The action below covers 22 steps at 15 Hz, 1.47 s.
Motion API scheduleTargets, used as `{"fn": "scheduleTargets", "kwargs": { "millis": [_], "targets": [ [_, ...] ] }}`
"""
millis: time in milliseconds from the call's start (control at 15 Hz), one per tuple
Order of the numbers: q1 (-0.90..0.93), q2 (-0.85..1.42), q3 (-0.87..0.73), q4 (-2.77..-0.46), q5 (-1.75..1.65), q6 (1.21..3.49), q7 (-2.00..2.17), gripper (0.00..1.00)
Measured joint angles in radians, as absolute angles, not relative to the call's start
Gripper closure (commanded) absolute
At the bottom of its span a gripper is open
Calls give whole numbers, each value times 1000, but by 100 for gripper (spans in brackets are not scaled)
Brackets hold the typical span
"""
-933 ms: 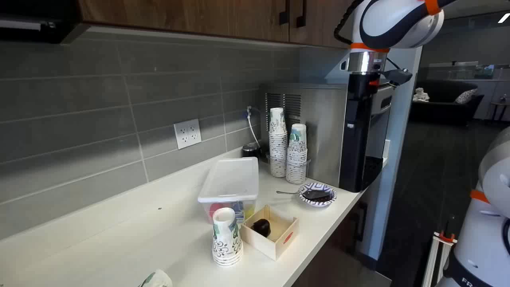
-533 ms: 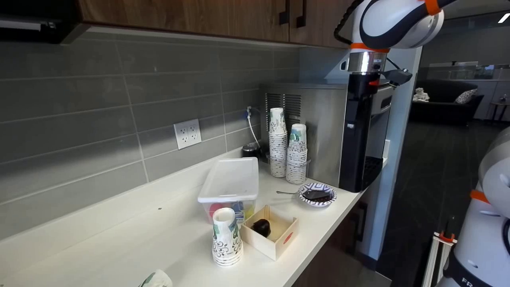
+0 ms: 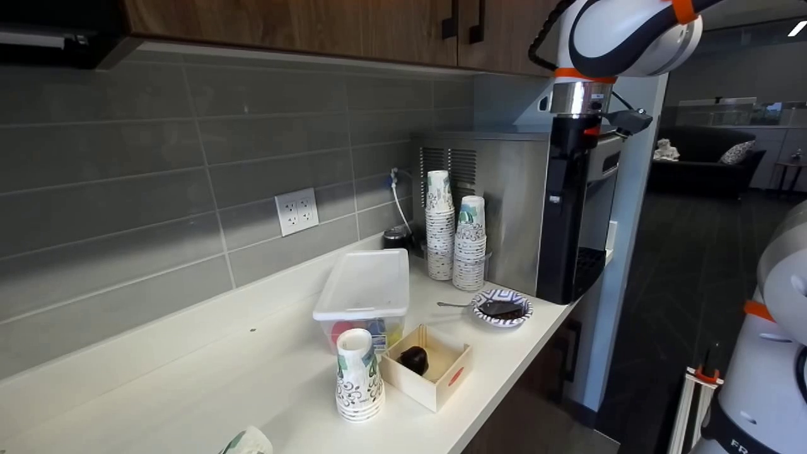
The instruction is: Remove some paper cups from the pile on the right and put them on the paper cups on the left
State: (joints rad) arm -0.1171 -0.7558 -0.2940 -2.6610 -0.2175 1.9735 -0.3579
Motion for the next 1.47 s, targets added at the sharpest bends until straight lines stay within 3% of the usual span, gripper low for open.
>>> {"fn": "scheduleTargets", "kwargs": {
  "millis": [400, 933, 1467],
  "targets": [
    [-104, -720, -278, -2656, -219, 2024, -364, 0],
    [-99, -475, -191, -2566, -265, 2320, -311, 0],
    [-215, -238, -96, -2411, -518, 2493, 3, 0]
  ]
}}
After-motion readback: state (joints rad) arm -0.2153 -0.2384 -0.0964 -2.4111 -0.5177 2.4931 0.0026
